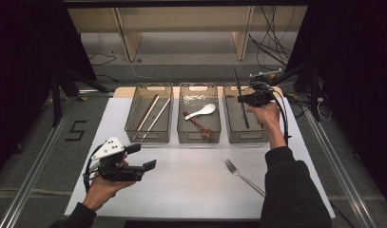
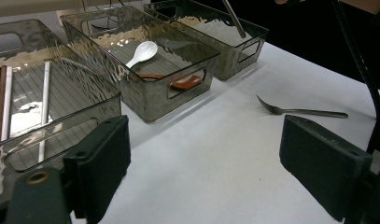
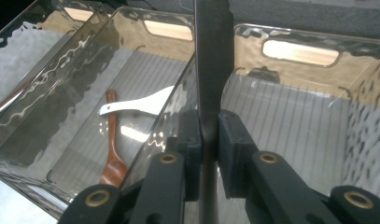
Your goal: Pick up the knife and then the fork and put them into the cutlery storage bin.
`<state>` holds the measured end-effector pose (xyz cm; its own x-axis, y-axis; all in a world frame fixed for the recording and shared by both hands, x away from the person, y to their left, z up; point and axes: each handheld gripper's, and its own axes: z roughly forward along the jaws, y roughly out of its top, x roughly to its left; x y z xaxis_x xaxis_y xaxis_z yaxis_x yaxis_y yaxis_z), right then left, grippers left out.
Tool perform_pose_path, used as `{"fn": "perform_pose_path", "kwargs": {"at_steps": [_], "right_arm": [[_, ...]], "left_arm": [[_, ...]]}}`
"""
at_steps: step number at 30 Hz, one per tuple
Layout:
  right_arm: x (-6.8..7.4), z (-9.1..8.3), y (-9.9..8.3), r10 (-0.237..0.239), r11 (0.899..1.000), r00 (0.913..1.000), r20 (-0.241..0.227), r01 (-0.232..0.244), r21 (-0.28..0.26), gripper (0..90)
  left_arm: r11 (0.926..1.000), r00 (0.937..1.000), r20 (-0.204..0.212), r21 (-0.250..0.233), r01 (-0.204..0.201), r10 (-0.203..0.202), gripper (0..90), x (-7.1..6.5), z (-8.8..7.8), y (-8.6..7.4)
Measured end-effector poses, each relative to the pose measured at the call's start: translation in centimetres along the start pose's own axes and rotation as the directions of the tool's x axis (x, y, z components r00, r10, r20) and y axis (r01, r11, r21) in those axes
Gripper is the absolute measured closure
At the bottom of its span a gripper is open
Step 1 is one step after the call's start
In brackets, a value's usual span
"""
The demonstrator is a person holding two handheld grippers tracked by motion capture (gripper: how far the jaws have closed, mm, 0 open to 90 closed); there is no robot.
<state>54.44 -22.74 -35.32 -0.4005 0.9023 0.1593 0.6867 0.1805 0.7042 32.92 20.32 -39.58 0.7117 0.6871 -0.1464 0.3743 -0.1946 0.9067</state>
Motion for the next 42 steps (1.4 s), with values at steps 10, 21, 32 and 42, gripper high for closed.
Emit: {"fn": "perform_pose_path", "kwargs": {"at_steps": [10, 21, 32, 42], "right_arm": [[0.0, 1.2, -0.9, 0.028, 0.999, 0.9996, -0.003, -0.028, 0.031, 81.0], [-0.2, 2.0, -1.9, 0.050, 0.997, 0.9987, 0.009, -0.050, 0.059, 80.7], [-1.0, 2.4, -2.4, 0.112, 0.987, 0.9930, 0.038, -0.116, 0.115, 71.2], [-0.7, 1.6, -2.4, 0.074, 0.990, 0.9971, 0.021, -0.076, 0.123, 51.3]], "left_arm": [[1.0000, 1.0000, 0.000, 0.002, -0.003, 0.003, 16.0, 0.0, 0.0, 0.0], [1.0000, 1.0000, -0.002, 0.002, -0.003, 0.003, 16.0, 0.0, 0.0, 0.0], [1.0000, 1.0000, -0.003, 0.001, -0.004, 0.004, 16.0, 0.0, 0.0, 0.0], [1.0000, 1.0000, -0.004, -0.001, -0.003, 0.003, 16.0, 0.0, -0.1, 0.0]]}}
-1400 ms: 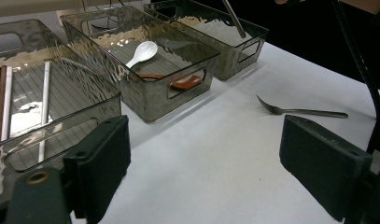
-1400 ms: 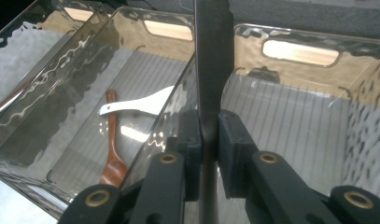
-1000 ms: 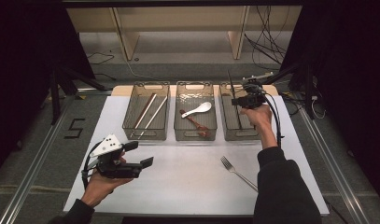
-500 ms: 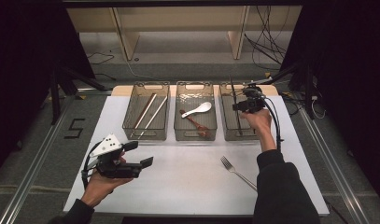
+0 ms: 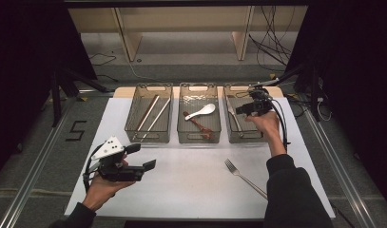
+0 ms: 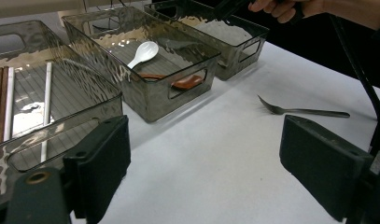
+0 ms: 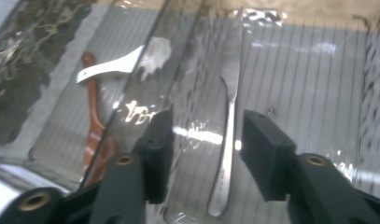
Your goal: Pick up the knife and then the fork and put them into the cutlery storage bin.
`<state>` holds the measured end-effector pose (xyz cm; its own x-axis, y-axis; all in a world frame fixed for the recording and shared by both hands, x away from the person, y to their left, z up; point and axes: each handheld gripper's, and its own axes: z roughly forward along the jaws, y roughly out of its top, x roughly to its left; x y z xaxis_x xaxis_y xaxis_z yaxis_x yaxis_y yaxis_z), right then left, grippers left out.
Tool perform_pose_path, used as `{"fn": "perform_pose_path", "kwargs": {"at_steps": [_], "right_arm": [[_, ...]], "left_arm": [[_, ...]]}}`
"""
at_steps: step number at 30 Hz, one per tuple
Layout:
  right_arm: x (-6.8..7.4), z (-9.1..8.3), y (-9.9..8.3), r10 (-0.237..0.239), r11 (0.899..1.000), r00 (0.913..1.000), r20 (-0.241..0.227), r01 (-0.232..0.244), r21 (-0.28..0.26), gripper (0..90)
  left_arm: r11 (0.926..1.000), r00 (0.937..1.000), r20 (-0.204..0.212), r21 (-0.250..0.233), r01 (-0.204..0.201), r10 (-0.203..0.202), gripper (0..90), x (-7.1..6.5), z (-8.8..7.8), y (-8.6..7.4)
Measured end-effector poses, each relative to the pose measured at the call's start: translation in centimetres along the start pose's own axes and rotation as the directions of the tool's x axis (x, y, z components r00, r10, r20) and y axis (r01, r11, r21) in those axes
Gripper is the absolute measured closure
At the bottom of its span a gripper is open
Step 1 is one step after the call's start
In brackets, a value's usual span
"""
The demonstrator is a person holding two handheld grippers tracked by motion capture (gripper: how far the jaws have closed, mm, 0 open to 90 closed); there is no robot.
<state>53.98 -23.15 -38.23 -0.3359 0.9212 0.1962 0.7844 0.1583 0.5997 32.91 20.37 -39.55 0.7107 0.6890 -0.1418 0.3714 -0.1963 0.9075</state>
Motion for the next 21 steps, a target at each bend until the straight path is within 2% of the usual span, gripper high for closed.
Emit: {"fn": "perform_pose_path", "kwargs": {"at_steps": [4, 7, 12, 21], "right_arm": [[0.8, -1.4, -0.2, -0.071, 0.997, 0.9968, -0.036, 0.071, -0.012, 42.8], [1.7, -2.7, -0.8, -0.137, 0.991, 0.9886, -0.063, 0.137, 0.001, 39.3], [3.4, -4.6, -2.6, -0.235, 0.972, 0.9649, -0.118, 0.237, 0.003, 37.2], [4.7, -6.1, -7.4, -0.330, 0.938, 0.9294, -0.165, 0.342, 0.049, 31.7]], "left_arm": [[1.0000, 1.0000, -0.001, 0.000, 0.001, -0.001, 15.9, 0.0, 0.0, 0.0], [1.0000, 1.0000, -0.002, 0.001, 0.000, 0.000, 15.8, 0.0, 0.0, 0.0], [1.0000, 1.0000, -0.004, 0.002, -0.001, 0.001, 15.8, -0.1, 0.0, 0.0], [0.9999, 1.0000, -0.002, -0.007, 0.008, -0.008, 15.5, 0.1, 0.0, 0.0]]}}
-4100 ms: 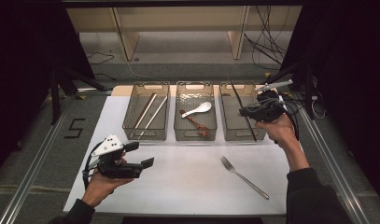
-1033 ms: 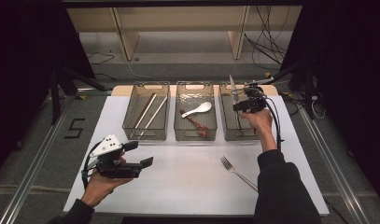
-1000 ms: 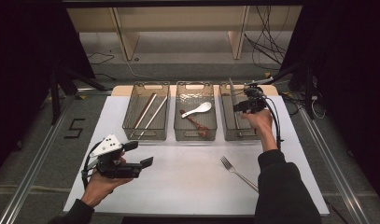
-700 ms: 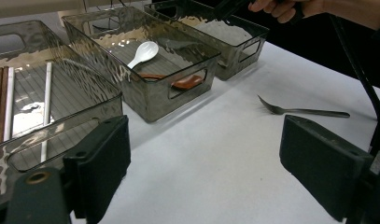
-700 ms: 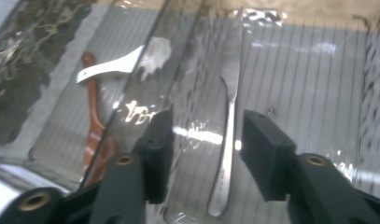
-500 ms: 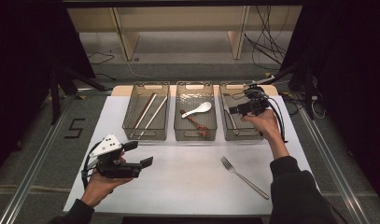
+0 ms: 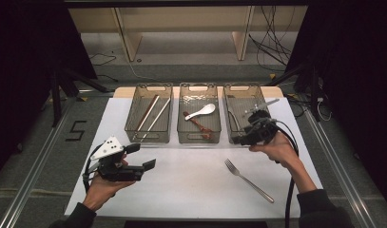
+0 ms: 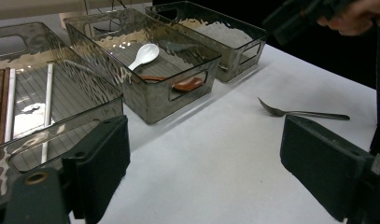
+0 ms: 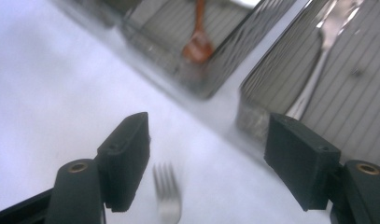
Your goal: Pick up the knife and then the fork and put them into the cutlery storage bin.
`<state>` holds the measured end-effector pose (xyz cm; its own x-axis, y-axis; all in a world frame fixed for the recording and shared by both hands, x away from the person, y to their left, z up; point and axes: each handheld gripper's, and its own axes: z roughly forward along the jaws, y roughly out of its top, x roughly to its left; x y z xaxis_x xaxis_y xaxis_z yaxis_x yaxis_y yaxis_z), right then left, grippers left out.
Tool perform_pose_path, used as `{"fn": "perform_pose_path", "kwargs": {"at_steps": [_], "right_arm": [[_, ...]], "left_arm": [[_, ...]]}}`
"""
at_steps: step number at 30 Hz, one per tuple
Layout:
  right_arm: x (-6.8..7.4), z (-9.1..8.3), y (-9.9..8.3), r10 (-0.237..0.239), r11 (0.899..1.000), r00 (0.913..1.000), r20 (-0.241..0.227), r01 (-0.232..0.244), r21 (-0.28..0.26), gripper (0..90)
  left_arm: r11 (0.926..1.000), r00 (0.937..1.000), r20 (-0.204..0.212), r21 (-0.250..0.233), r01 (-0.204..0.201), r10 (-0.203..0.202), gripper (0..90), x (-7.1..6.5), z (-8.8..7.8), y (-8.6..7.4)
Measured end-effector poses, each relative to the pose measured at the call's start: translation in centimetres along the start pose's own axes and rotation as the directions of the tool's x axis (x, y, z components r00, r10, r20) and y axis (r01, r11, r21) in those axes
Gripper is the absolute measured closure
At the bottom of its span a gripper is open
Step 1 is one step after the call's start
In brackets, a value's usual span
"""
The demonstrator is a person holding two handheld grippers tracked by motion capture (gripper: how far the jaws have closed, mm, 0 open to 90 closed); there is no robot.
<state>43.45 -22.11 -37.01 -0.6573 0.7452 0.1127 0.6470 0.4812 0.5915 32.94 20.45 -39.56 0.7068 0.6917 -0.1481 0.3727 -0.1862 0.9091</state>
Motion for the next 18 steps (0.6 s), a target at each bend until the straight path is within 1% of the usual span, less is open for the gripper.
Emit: {"fn": "perform_pose_path", "kwargs": {"at_steps": [2, 3, 5, 7, 8, 11, 13, 18], "right_arm": [[0.3, 0.1, -1.1, -0.015, 0.999, 0.9998, -0.011, 0.016, 0.037, 30.8], [0.5, 0.1, -1.5, -0.024, 0.998, 0.9997, -0.006, 0.025, 0.052, 30.8], [0.6, 0.0, -2.3, -0.025, 0.998, 0.9996, -0.012, 0.026, 0.064, 30.9], [0.7, 0.0, -2.8, -0.028, 0.997, 0.9996, -0.005, 0.028, 0.078, 31.4], [0.8, 0.1, -3.0, -0.032, 0.996, 0.9995, -0.003, 0.032, 0.088, 31.8], [1.2, 0.2, -3.6, -0.038, 0.993, 0.9992, -0.012, 0.039, 0.108, 32.8], [1.5, 0.5, -3.9, -0.051, 0.991, 0.9986, -0.011, 0.052, 0.125, 33.1], [2.1, 1.0, -4.5, -0.075, 0.984, 0.9971, -0.009, 0.075, 0.160, 31.6]], "left_arm": [[1.0000, 1.0000, -0.003, 0.003, -0.004, 0.004, 15.5, 0.0, 0.1, 0.0], [1.0000, 1.0000, -0.002, 0.005, -0.008, 0.008, 15.5, -0.1, 0.0, 0.0], [0.9999, 0.9999, -0.002, 0.003, -0.010, 0.010, 15.5, -0.1, 0.0, 0.0], [0.9999, 0.9999, -0.001, 0.004, -0.011, 0.011, 15.5, -0.2, 0.0, 0.0], [0.9999, 0.9999, -0.001, 0.008, -0.014, 0.014, 15.5, -0.2, 0.0, 0.0], [1.0000, 1.0000, 0.002, 0.001, -0.006, 0.006, 15.5, -0.1, 0.0, 0.0], [0.9999, 0.9999, 0.002, 0.006, -0.012, 0.012, 15.5, -0.2, 0.1, 0.0], [0.9999, 0.9999, 0.001, 0.007, -0.013, 0.013, 15.5, -0.2, 0.1, -0.1]]}}
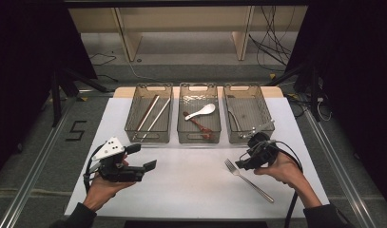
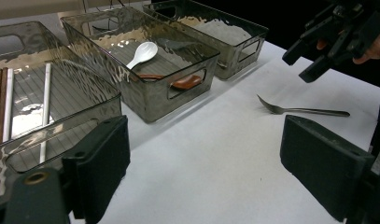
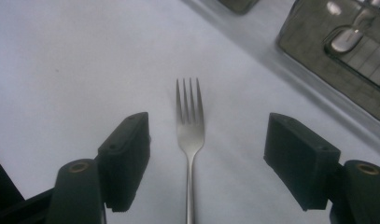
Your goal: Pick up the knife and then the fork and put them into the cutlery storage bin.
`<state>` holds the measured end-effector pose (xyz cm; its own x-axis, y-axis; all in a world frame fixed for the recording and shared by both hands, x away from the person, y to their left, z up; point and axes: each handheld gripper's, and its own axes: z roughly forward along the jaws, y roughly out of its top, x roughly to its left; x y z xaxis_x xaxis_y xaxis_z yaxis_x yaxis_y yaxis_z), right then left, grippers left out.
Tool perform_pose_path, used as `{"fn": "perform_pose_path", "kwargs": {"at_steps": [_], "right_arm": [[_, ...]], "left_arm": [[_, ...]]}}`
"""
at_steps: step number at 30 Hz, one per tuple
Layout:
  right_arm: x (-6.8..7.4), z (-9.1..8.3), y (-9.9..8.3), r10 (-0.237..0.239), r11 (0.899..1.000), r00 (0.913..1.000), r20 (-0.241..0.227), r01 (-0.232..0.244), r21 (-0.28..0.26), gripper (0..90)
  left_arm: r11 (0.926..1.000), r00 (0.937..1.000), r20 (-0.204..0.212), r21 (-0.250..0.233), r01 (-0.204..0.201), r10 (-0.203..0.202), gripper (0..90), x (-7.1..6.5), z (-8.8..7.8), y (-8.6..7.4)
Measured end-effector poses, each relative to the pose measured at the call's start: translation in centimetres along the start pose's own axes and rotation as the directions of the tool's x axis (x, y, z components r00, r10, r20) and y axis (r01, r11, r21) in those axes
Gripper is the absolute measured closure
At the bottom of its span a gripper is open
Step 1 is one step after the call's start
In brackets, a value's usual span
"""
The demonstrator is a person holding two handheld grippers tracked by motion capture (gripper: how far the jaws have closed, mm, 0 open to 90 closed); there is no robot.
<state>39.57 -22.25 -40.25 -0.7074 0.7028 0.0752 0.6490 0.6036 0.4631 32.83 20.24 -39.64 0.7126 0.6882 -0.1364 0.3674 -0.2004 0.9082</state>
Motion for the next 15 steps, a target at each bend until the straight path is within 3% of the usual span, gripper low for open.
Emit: {"fn": "perform_pose_path", "kwargs": {"at_steps": [15], "right_arm": [[0.9, 1.4, -1.1, -0.036, 0.995, 0.9993, 0.010, 0.035, 0.092, 34.0]], "left_arm": [[1.0000, 1.0000, 0.001, -0.002, -0.005, 0.005, 15.5, -0.1, 0.0, 0.0]]}}
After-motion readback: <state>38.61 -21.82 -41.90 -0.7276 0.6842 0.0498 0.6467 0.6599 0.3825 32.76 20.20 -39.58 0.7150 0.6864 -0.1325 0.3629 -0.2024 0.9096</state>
